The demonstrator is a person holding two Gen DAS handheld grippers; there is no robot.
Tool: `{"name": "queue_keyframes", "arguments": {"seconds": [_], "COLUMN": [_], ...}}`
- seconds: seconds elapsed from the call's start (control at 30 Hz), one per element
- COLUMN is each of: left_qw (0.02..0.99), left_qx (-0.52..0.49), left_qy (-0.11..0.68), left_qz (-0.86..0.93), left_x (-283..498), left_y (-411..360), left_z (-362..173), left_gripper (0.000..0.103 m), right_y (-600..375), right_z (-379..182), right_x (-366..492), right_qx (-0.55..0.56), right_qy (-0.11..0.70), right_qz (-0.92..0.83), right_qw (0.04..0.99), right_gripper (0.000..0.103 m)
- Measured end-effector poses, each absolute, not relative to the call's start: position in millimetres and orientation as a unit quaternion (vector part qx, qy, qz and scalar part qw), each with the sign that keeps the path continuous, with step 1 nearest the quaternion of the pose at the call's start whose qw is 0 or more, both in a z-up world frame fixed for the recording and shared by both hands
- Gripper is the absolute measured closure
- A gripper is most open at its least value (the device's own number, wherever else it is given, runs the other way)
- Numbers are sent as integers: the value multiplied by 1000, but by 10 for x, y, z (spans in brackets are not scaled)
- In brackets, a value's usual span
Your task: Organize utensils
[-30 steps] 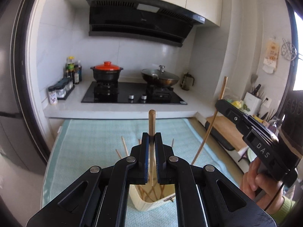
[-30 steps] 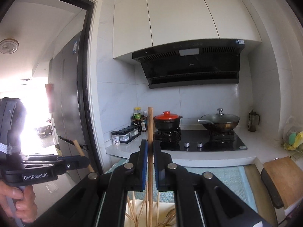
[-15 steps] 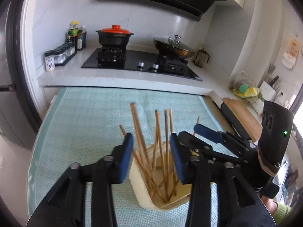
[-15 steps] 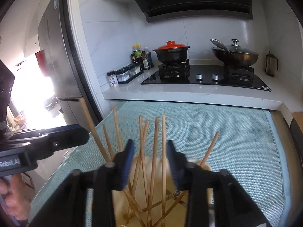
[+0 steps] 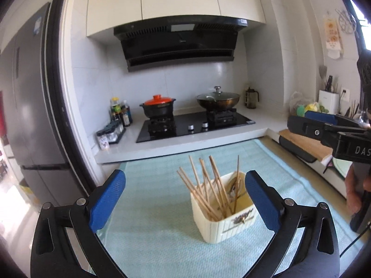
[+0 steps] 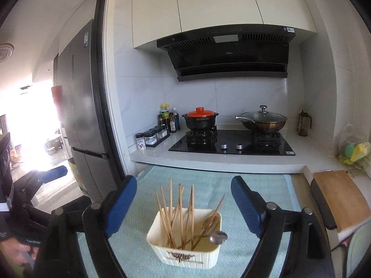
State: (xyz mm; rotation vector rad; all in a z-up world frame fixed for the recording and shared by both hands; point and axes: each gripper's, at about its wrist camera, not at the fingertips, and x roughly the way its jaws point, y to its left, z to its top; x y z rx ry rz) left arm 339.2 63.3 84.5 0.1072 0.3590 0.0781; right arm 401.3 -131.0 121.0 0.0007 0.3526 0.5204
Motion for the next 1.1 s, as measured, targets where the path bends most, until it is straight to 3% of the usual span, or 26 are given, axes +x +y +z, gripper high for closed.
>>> {"name": "queue_keyframes", "arguments": {"seconds": [0.2, 0.43, 1.1], "left_qw": [977, 970, 965], "left_qx": [58, -28, -7], "left_qy": [172, 229, 245], "left_qz": [115, 78, 89], "left_x": [2601, 2116, 1831], "left_y": [395, 463, 365], "left_z": [581, 438, 407], "left_gripper": [0, 0, 0], "right_y": [-1483, -1567, -1481], "right_z": [891, 581, 642], "right_x": [3107, 2515, 2005], "right_qx": [-6, -7, -41], "right_qy": [145, 197, 233], "right_qz": [209, 201, 196], "right_qw": [967, 960, 952], "right_gripper": [0, 0, 0]}}
